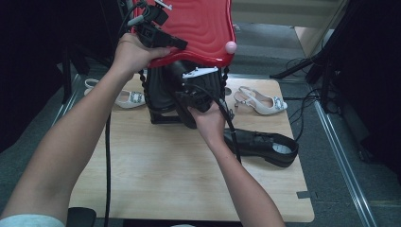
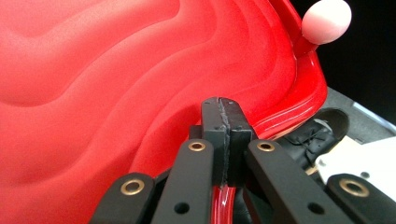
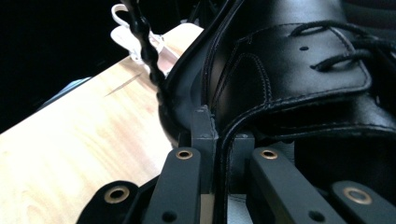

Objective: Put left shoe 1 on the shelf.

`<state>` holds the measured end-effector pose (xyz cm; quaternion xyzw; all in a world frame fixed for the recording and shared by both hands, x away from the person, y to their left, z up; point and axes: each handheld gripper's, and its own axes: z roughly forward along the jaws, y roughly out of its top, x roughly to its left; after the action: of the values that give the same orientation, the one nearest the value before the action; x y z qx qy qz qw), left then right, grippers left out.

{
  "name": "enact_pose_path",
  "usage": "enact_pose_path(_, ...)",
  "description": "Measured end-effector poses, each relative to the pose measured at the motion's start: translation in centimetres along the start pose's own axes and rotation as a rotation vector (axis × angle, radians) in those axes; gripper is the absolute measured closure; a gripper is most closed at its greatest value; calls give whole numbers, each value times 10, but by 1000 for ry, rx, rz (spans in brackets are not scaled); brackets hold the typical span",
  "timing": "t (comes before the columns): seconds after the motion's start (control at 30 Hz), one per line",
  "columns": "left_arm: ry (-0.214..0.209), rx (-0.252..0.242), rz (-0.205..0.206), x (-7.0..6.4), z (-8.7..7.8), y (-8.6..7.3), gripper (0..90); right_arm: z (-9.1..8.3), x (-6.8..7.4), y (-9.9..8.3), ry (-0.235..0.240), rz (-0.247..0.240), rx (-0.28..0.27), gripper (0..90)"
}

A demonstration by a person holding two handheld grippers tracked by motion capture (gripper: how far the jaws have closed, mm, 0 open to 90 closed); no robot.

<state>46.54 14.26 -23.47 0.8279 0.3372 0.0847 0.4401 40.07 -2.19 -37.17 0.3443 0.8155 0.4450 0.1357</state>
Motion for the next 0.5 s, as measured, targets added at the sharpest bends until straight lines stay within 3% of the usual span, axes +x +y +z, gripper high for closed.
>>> enact_pose_path(0.4, -14, -27, -28, 1, -1, -5, 900, 11, 0, 3, -45, 7, -83, 859)
enact_pose_path(0.5, -11, -29, -29, 1, -1, -5, 900, 13, 0, -1, -43, 34, -118, 860)
